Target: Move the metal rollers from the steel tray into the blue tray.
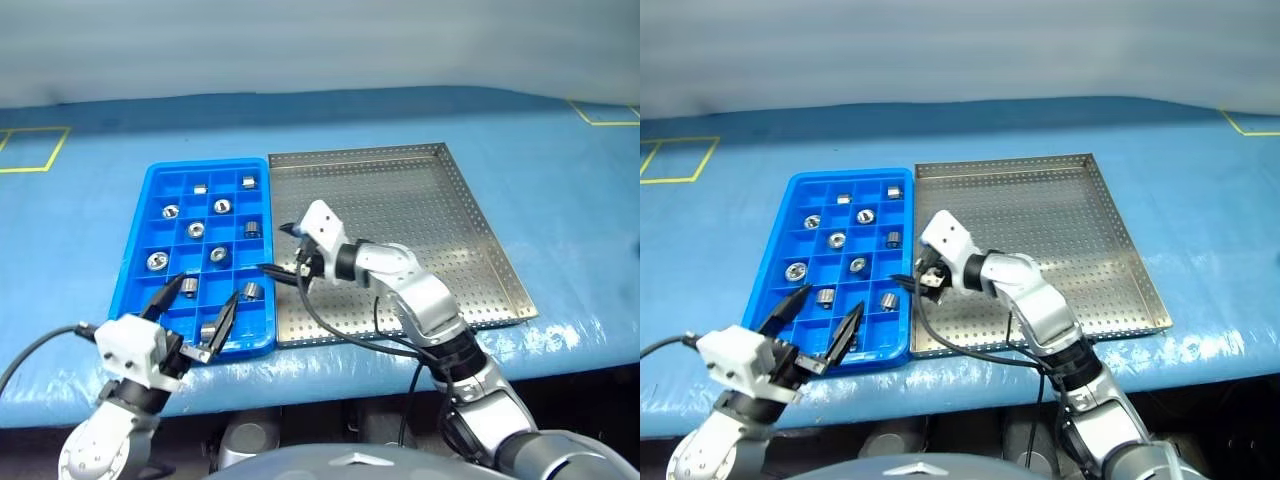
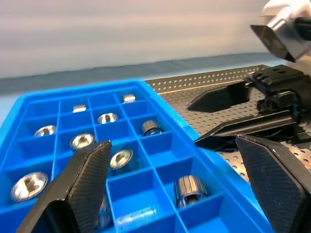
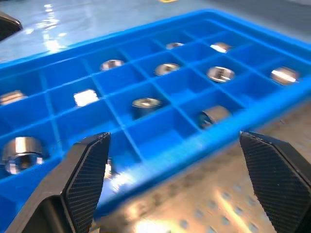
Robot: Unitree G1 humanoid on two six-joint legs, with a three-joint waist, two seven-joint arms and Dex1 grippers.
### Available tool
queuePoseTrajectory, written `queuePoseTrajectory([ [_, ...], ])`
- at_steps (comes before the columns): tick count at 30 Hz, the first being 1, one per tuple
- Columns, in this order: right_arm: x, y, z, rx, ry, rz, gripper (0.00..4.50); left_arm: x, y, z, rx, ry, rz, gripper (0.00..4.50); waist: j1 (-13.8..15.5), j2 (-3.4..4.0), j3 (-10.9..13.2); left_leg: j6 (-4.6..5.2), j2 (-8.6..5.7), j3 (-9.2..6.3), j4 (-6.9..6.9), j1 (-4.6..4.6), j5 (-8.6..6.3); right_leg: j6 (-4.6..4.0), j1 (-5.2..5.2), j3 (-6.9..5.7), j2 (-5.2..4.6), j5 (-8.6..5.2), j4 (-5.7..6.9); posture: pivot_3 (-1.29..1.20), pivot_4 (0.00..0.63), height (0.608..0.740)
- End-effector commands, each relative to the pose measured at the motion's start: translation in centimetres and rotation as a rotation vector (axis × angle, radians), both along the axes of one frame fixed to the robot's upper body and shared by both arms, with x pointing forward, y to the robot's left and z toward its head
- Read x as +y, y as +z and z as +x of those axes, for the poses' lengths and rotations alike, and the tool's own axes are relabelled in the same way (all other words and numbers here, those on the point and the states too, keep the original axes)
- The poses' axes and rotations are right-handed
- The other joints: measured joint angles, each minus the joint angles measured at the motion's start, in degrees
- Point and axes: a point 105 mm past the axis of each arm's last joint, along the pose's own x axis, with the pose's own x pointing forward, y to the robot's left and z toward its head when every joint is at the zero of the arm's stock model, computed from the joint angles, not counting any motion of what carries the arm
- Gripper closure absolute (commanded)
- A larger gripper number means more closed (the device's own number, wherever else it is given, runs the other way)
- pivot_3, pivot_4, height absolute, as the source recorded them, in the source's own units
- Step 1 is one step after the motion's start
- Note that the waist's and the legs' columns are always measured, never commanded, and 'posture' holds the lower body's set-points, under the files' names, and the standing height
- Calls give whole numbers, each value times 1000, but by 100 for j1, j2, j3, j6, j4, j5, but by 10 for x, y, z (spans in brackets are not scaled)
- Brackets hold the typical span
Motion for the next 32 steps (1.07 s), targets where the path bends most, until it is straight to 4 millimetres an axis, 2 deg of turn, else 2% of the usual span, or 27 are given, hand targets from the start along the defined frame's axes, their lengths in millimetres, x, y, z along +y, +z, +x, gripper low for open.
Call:
queuePoseTrajectory([
  [1, -19, 14, 8, -71, -112, 39, 35, 11, 10, 15, -35, 18, 17, 0, -164, -3, -2, -2, 0, 0, 0, 0, 1, 2, 0, 0, -1, 2, 0, 101, 150, 740],
  [8, -50, 14, 11, -92, -263, 49, 35, 24, 22, 51, -98, 76, 34, 0, -472, -5, -4, -3, 0, 5, 5, 5, 1, 7, 5, 7, -2, 30, 2, 23, 150, 740],
  [14, -68, 6, 7, -94, -351, 23, 35, 23, 16, 71, -73, 100, 23, 0, -606, -8, -7, -2, -3, 10, 13, 10, 1, 12, 11, 15, -3, 37, 2, -19, 150, 740],
  [22, -80, -5, 4, -81, -447, 24, 35, 10, 1, 71, 14, 25, 2, 0, -698, -9, -7, -2, -3, 14, 14, 10, 1, 15, 10, 20, -3, 40, 3, -34, 150, 740],
  [26, -78, -5, 5, -85, -461, 42, 35, 0, -2, 65, 38, -34, -3, 0, -742, -9, -7, -2, -4, 18, 18, 11, 1, 23, 11, 25, -3, 35, 4, -32, 150, 740],
  [32, -75, -5, 7, -90, -455, 44, 35, -1, -5, 62, 47, -38, -2, 0, -762, -9, -7, -2, -4, 21, 21, 11, 1, 25, 11, 28, -2, 34, 4, -15, 150, 740],
])
